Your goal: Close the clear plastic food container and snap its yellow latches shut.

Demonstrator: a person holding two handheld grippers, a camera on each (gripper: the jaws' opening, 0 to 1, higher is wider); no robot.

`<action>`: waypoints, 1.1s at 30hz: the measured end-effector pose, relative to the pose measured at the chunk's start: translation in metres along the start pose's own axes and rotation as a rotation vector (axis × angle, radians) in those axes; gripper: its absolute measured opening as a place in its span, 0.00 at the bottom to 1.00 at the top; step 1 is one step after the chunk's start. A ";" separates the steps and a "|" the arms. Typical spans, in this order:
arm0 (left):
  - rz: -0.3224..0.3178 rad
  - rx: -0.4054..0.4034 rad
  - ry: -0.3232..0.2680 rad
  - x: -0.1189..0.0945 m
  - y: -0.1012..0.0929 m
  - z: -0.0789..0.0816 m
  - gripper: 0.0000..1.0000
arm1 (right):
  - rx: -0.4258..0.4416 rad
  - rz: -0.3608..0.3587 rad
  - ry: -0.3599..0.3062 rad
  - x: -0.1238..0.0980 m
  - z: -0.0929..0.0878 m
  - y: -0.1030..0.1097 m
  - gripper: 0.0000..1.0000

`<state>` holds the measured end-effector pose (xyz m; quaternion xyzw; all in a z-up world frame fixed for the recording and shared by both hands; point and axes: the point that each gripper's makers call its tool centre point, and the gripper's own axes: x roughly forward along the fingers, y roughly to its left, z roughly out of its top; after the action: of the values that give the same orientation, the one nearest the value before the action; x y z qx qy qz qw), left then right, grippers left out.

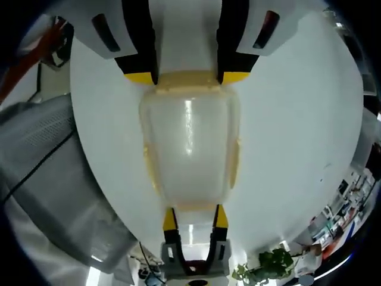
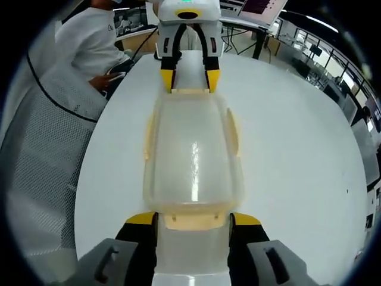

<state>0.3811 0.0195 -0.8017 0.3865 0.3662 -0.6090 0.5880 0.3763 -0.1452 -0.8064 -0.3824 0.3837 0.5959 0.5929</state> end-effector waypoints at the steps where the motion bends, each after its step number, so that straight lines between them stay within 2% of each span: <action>1: 0.000 0.000 0.000 0.000 0.000 0.000 0.39 | -0.002 0.000 -0.001 0.000 0.000 0.000 0.46; 6: 0.002 -0.004 0.003 0.000 0.000 0.000 0.39 | -0.016 0.006 -0.006 0.000 0.001 0.002 0.42; 8: 0.003 -0.007 0.004 0.000 0.000 0.000 0.39 | -0.021 0.006 -0.004 0.000 0.001 0.001 0.38; 18: 0.021 -0.038 0.007 0.002 0.002 0.002 0.38 | -0.020 0.003 -0.002 0.001 0.003 0.003 0.37; 28: 0.024 -0.028 0.033 0.002 0.001 0.003 0.37 | -0.023 0.001 0.002 0.000 0.003 0.004 0.36; 33: 0.021 -0.026 0.022 0.001 -0.001 0.002 0.36 | -0.020 -0.002 0.010 0.001 0.003 0.007 0.36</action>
<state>0.3802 0.0170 -0.8013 0.3892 0.3765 -0.5937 0.5952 0.3696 -0.1417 -0.8060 -0.3914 0.3804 0.5972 0.5877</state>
